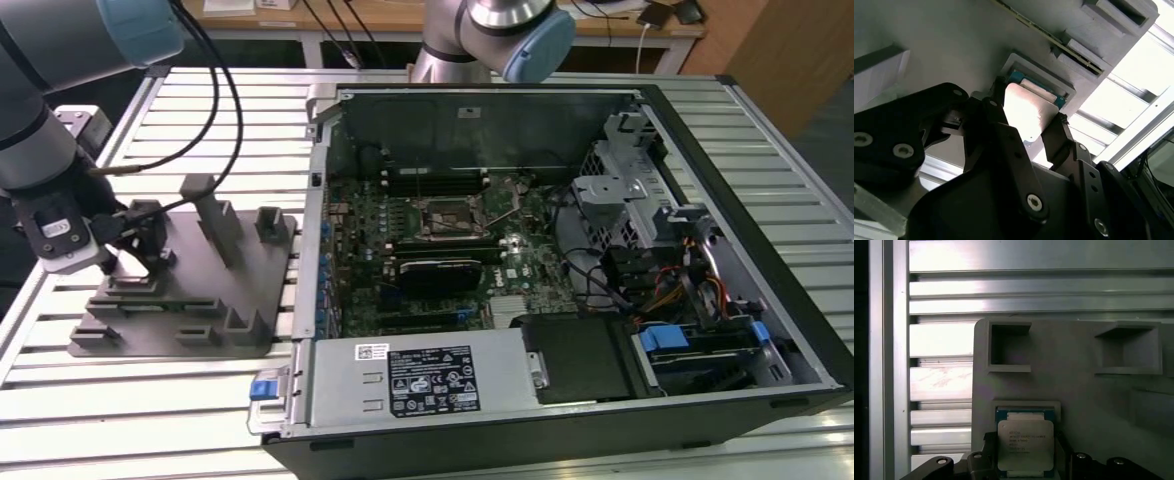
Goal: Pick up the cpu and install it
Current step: 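Pick up the cpu and move it towards the insertion slot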
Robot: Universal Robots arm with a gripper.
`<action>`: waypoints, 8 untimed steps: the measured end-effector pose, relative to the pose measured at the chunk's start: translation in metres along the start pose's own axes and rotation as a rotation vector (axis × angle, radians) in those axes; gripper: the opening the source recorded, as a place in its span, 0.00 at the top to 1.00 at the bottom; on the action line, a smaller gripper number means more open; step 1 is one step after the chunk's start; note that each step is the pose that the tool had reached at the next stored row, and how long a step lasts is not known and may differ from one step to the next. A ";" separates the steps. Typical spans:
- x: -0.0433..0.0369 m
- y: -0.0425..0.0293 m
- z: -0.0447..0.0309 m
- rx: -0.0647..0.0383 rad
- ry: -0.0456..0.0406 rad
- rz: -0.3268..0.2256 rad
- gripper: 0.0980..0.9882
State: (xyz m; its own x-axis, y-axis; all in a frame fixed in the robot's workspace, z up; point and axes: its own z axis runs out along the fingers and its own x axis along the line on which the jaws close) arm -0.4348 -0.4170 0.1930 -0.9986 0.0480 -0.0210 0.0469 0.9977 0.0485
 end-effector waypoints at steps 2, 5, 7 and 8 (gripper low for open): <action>0.0000 0.0001 -0.0022 0.000 0.0000 0.000 0.50; -0.0001 0.0003 -0.0062 0.000 0.0000 0.000 0.50; -0.0002 0.0004 -0.0093 0.000 0.0000 0.000 0.50; -0.0002 0.0005 -0.0109 0.000 0.0000 0.000 0.50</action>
State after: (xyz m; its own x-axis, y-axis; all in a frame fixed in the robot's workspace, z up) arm -0.4348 -0.4170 0.2039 -0.9986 0.0480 -0.0210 0.0470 0.9977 0.0485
